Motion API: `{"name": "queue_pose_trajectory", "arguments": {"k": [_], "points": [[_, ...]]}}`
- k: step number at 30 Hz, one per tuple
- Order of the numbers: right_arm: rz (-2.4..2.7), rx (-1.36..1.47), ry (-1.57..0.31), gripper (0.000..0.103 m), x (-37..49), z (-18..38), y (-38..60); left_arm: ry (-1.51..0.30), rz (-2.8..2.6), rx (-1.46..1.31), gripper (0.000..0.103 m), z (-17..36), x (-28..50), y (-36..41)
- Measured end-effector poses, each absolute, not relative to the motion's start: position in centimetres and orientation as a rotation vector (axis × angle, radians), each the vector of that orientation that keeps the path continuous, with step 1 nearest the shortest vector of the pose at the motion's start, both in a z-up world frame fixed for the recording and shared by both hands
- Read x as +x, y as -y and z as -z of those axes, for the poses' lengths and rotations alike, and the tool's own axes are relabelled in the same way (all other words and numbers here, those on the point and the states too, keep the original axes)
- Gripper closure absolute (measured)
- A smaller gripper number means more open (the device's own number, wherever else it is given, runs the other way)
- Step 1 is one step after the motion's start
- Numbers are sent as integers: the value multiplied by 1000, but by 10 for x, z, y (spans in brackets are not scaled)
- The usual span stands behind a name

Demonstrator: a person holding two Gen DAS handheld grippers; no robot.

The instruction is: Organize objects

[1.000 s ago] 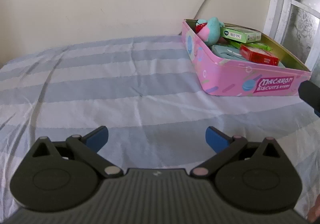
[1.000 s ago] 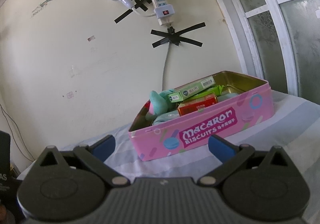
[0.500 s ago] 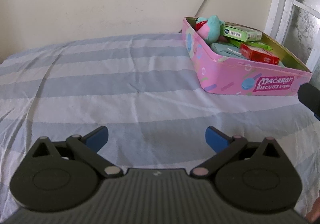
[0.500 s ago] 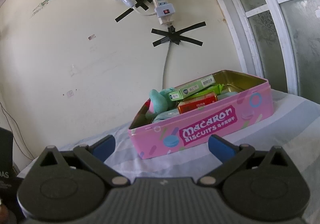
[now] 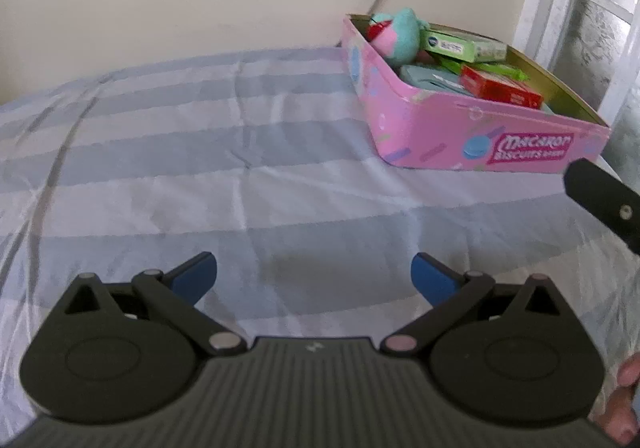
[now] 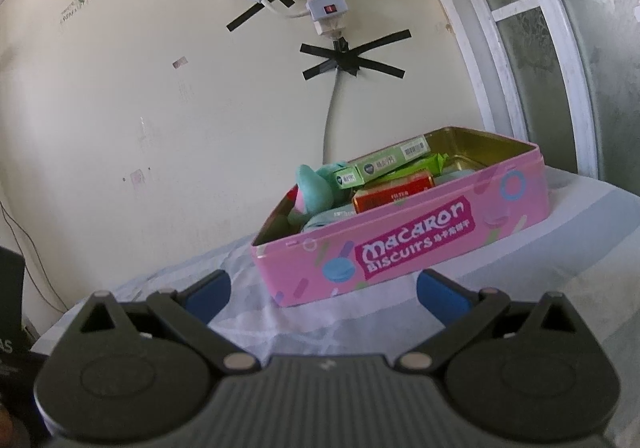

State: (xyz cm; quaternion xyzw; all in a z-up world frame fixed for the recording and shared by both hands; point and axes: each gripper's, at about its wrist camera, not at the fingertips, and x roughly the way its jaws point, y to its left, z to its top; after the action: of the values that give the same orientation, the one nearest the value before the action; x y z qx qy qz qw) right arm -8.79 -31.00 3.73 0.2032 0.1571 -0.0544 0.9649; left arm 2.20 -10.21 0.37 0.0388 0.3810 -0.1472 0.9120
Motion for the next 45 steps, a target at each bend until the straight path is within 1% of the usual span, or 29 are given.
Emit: {"name": "queue_pose_trajectory", "arguments": {"k": [20,45], "points": [[129,436,-324,0,-86,-32,318,-837,360,90,0,1,24,111],[143,402,-275,0,-97,-47,309,-789,393,68,0,-14,9,104]]}}
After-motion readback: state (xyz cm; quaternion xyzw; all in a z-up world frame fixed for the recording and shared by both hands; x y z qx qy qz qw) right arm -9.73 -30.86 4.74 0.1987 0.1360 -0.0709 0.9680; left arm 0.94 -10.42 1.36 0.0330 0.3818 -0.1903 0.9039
